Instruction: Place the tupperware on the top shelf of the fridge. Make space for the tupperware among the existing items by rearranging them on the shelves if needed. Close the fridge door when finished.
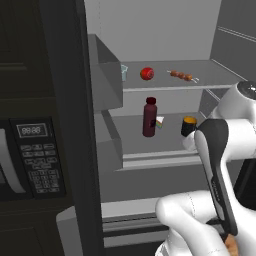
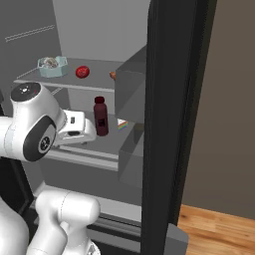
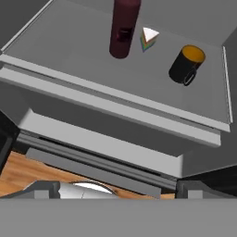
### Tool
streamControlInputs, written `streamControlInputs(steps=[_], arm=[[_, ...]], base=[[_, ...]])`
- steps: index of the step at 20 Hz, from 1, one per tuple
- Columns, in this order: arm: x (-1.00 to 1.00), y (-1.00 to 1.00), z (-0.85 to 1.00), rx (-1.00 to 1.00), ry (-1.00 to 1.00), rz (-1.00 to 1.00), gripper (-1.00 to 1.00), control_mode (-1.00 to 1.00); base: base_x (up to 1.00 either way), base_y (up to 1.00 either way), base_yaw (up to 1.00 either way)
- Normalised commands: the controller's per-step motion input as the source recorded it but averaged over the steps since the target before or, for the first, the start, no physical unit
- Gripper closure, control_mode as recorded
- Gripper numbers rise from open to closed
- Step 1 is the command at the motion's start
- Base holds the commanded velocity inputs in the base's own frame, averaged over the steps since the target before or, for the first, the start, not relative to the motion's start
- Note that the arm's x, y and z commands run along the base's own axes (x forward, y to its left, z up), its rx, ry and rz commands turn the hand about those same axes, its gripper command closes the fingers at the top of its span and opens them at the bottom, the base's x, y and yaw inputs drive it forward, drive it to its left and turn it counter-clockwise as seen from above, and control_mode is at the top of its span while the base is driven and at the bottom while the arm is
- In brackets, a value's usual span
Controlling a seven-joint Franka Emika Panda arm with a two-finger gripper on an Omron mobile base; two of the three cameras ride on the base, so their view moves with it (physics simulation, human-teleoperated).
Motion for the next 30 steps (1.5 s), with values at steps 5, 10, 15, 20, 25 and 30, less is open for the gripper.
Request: streamControlInputs(steps=[5, 10, 15, 20, 25, 30], arm=[[0.00, 0.00, 0.00, 0.00, 0.00, 0.00, -1.00, 1.00], [0.00, 0.00, 0.00, 0.00, 0.00, 0.00, -1.00, 1.00], [0.00, 0.00, 0.00, 0.00, 0.00, 0.00, -1.00, 1.00], [0.00, 0.00, 0.00, 0.00, 0.00, 0.00, -1.00, 1.00], [0.00, 0.00, 0.00, 0.00, 0.00, 0.00, -1.00, 1.00], [0.00, 0.00, 0.00, 0.00, 0.00, 0.00, -1.00, 1.00]], base=[[-0.44, 0.07, -0.12], [-0.75, 0.01, -0.20], [-0.53, 0.12, -0.14], [-0.46, 0.07, -0.09], [-0.50, 0.17, -0.10], [-0.40, 0.29, -0.09]])
